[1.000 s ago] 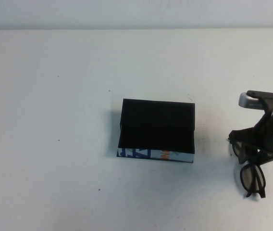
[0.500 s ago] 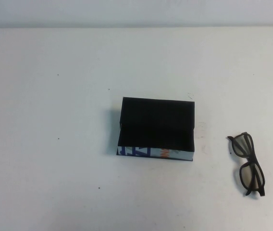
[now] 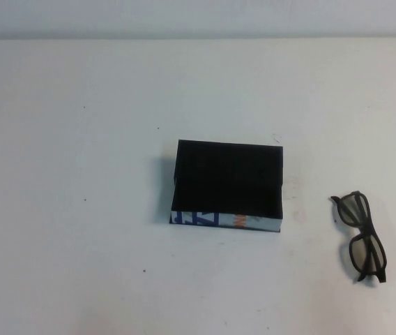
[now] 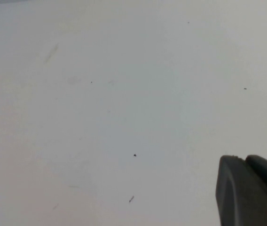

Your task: Take glasses out of glasses case

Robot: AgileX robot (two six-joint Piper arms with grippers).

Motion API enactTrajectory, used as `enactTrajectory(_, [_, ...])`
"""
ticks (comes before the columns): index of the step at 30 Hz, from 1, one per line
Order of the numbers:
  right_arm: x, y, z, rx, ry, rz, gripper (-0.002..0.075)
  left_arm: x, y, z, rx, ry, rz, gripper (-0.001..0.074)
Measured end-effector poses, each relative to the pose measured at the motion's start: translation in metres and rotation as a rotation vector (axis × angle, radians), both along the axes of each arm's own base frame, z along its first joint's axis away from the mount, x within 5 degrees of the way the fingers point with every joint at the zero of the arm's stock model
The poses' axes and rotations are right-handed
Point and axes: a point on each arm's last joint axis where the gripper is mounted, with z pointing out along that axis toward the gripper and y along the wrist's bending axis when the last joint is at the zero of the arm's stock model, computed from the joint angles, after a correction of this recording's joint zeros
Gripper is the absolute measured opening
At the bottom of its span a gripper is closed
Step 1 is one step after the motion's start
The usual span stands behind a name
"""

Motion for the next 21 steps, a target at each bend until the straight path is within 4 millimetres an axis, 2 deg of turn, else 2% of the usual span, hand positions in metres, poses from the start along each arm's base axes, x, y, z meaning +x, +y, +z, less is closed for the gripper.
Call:
enactTrajectory(4, [0.007,0.001,-0.006,0.034,0.02,-0.001,0.0001,0.0,0.0,0.0,0.0,0.0,0.0,-0.0005])
enactTrajectory(8, [0.013,0.005,-0.019,0.092,0.073,0.024,-0.0012,0.0,0.0,0.0,0.0,0.0,0.0,-0.0005])
enactTrajectory(13, [0.022,0.013,-0.059,0.212,0.195,0.07,-0.0015,0.0,0.0,0.0,0.0,0.0,0.0,-0.0005])
enactTrajectory(18, [0.027,0.017,-0.096,0.338,0.219,0.087,-0.0016,0.0,0.0,0.0,0.0,0.0,0.0,-0.0005])
enactTrajectory(21, [0.028,0.016,-0.103,0.344,0.216,0.055,-0.0016,0.0,0.0,0.0,0.0,0.0,0.0,-0.0005])
